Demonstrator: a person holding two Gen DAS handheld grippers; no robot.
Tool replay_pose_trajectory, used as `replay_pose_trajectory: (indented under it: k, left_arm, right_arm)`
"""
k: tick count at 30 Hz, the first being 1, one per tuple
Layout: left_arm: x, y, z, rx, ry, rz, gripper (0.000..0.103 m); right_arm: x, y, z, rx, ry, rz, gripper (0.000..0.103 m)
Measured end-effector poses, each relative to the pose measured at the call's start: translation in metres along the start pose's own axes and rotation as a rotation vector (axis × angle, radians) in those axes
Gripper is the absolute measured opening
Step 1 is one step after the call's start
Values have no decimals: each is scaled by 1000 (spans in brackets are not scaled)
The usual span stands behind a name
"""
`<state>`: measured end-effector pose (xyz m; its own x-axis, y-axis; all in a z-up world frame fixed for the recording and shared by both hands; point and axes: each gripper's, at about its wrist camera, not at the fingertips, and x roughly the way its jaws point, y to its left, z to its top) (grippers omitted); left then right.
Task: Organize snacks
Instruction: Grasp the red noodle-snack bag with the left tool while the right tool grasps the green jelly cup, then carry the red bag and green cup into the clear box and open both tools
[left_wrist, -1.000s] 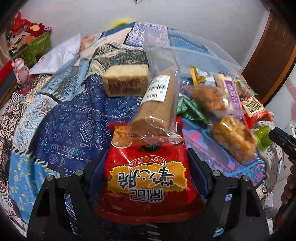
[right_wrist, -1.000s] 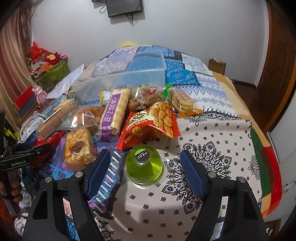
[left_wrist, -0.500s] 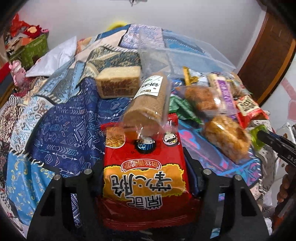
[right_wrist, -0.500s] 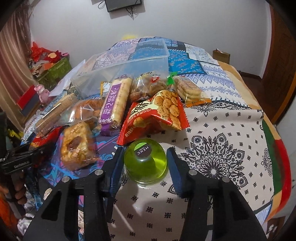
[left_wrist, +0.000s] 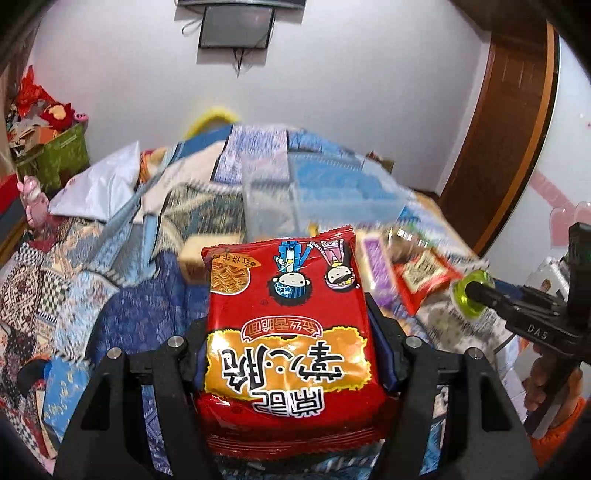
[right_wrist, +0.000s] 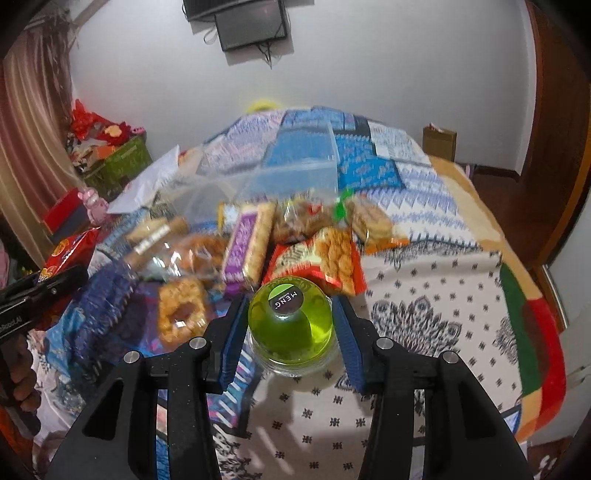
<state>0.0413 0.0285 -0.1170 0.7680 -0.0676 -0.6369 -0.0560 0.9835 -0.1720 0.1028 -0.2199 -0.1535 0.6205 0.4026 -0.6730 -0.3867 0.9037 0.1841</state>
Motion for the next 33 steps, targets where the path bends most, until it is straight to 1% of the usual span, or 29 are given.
replay_pose_trajectory:
  k: [3, 7, 11, 17, 24, 28, 33]
  left_arm:
    - [-3, -3, 17, 8, -47, 1, 67]
    - [3, -5, 39, 16, -85, 7, 67]
    - [15, -7, 62, 28, -108, 16, 67]
    - [41, -5, 94, 29, -118, 19, 67]
    - [79, -3, 121, 23, -98, 24, 67]
    - [108, -3, 132, 21, -72, 28, 67]
    - [152, -3, 140, 20, -7, 32, 67]
  right_arm:
    - [-6, 3, 14, -4, -45, 5, 43]
    - [-10, 8, 38, -22, -108, 1, 43]
    - [-9, 13, 61, -41, -168, 1, 43]
    - [5, 20, 90, -60, -213, 5, 43]
    - [33, 19, 116, -50, -217, 5, 43]
    - [57, 17, 129, -43, -193, 2, 43]
    - [88, 15, 142, -53, -140, -8, 43]
